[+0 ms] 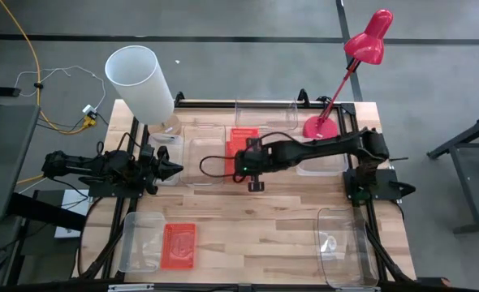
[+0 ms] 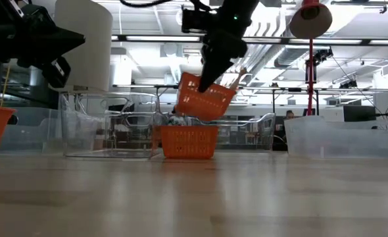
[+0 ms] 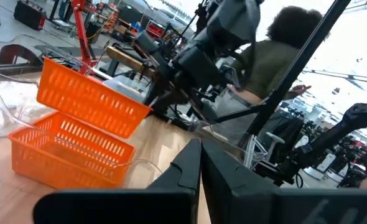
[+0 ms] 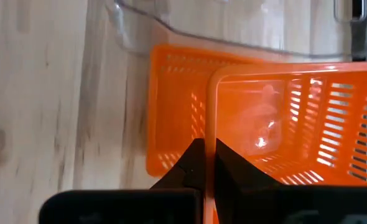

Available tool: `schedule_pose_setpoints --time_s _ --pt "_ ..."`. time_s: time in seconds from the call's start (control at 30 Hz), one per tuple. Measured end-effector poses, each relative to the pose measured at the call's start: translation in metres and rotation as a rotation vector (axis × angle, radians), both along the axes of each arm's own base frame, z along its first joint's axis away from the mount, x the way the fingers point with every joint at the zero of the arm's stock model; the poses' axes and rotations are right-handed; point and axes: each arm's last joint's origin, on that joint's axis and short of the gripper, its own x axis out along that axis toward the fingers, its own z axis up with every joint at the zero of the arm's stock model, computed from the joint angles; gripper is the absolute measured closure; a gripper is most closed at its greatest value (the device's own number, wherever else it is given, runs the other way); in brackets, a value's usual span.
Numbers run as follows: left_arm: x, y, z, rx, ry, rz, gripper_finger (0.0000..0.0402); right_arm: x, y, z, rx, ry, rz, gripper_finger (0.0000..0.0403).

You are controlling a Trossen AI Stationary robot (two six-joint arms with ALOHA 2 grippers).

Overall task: Stack baskets by color
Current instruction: Stack the middle orange bin on top of the top orange bin

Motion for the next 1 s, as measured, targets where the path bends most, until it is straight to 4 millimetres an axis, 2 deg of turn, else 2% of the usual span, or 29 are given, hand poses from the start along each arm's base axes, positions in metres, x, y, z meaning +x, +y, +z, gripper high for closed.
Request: schedule_pose_setpoints --time_s 0.23,0.57,0.8,1.0 --pt "0.000 0.000 0.000 0.000 0.000 0.000 0.0401 0.010 0.010 -0.009 -0.040 -0.058 -0.068 0.0403" --pt "0.000 0.000 0.000 0.000 0.000 0.000 0.0401 0.013 0.008 -0.020 -0.015 -0.074 -0.195 0.0403" --pt "0.000 0.000 0.000 0.000 0.000 0.000 0.0401 0.015 0.009 -0.020 0.001 -0.103 -0.214 0.0403" --pt "0.000 0.000 0.000 0.000 0.000 0.000 0.0401 0.023 0.012 -0.015 -0.013 -0.174 -0.145 0.0403"
